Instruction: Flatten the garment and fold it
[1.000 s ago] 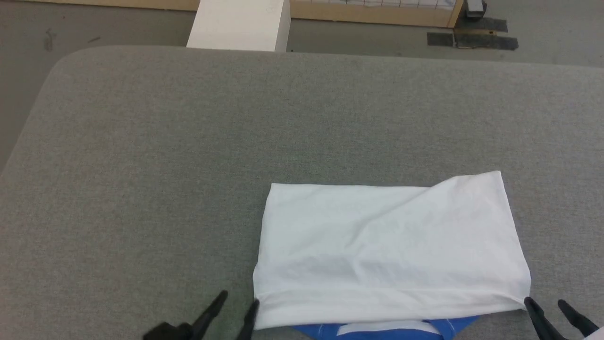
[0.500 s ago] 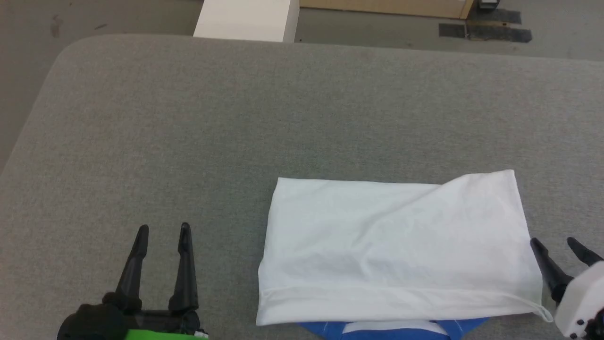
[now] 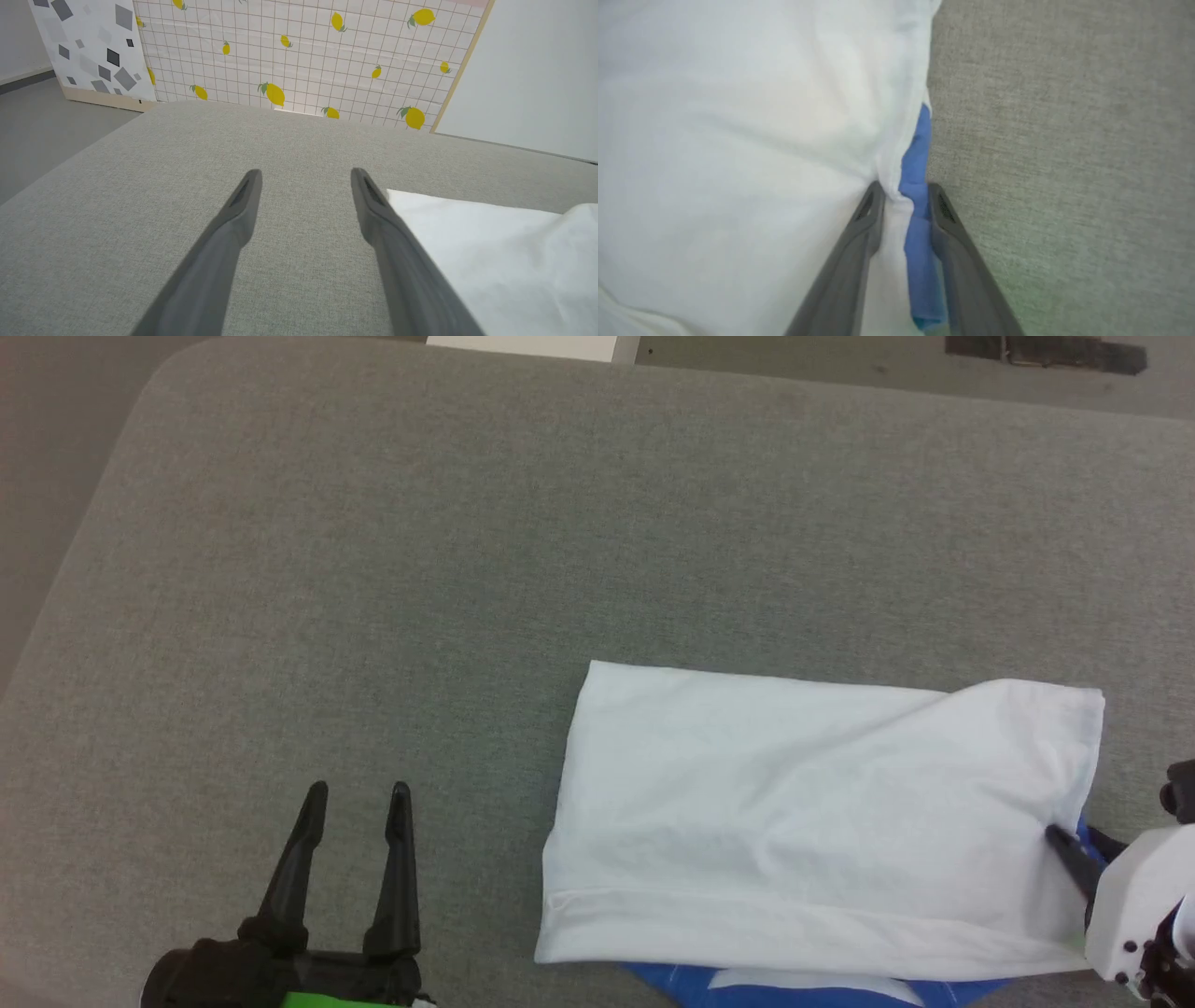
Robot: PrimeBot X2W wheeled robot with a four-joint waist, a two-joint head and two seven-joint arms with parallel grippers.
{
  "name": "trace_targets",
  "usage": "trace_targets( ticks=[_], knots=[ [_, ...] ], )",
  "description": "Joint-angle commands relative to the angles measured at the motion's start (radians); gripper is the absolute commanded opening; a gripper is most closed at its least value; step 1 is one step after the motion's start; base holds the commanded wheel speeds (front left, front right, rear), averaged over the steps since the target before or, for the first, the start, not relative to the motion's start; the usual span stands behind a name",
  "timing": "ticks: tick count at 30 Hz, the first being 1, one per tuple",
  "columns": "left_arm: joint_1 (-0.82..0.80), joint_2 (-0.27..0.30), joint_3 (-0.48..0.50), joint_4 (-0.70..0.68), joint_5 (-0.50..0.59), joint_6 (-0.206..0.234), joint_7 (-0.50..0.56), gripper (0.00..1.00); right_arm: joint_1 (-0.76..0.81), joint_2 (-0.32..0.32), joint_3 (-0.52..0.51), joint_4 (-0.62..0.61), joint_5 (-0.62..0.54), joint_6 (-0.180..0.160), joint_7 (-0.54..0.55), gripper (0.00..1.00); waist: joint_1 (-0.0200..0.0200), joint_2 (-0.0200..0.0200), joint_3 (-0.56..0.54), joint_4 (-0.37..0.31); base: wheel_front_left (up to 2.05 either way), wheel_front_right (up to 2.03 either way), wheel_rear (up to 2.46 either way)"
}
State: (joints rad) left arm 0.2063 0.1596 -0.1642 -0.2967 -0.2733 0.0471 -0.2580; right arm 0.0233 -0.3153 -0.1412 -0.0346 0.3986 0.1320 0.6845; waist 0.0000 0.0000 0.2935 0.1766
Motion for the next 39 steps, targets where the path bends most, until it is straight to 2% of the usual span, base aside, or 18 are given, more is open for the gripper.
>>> trace_targets(
  ticks=[1,9,19,22,26,35,39],
  knots=[
    [-0.008,-0.008,0.007,0.005,0.01,-0.007,-0.004,1.0,0.001,0.018,0.014,0.04,0.007,-0.001,0.021,0.0,0.0,0.0,0.008,0.005,0.0,0.0,0.0],
    [-0.019,-0.028,0.023,0.021,0.027,-0.028,-0.004,1.0,-0.057,0.044,-0.078,0.075,-0.015,-0.001,-0.039,0.0,0.0,0.0,-0.028,-0.019,0.0,0.0,0.0],
    [0.014,-0.028,0.045,0.029,0.041,-0.039,-0.004,1.0,-0.068,-0.044,-0.34,0.136,-0.108,-0.001,-0.05,0.0,0.0,0.0,-0.089,-0.061,0.0,0.0,0.0],
    [0.016,-0.029,0.045,0.033,0.04,-0.044,-0.004,1.0,-0.063,-0.063,-0.372,0.132,-0.119,-0.001,-0.042,0.0,0.0,0.0,-0.099,-0.069,0.0,0.0,0.0],
    [0.021,-0.036,0.046,0.043,0.035,-0.049,-0.004,1.0,-0.066,-0.023,-0.35,0.082,-0.067,-0.001,-0.003,0.0,0.0,0.0,-0.118,-0.08,0.0,0.0,0.0],
    [0.032,-0.06,0.05,0.058,0.027,-0.061,-0.004,1.0,-0.04,0.106,-0.126,-0.176,0.066,-0.001,0.175,0.0,0.0,0.0,-0.154,-0.087,0.0,0.0,0.0],
    [0.026,-0.069,0.049,0.061,0.029,-0.069,-0.004,1.0,-0.064,0.139,-0.035,-0.24,0.087,-0.001,0.233,0.0,0.0,0.0,-0.15,-0.076,0.0,0.0,0.0]
  ],
)
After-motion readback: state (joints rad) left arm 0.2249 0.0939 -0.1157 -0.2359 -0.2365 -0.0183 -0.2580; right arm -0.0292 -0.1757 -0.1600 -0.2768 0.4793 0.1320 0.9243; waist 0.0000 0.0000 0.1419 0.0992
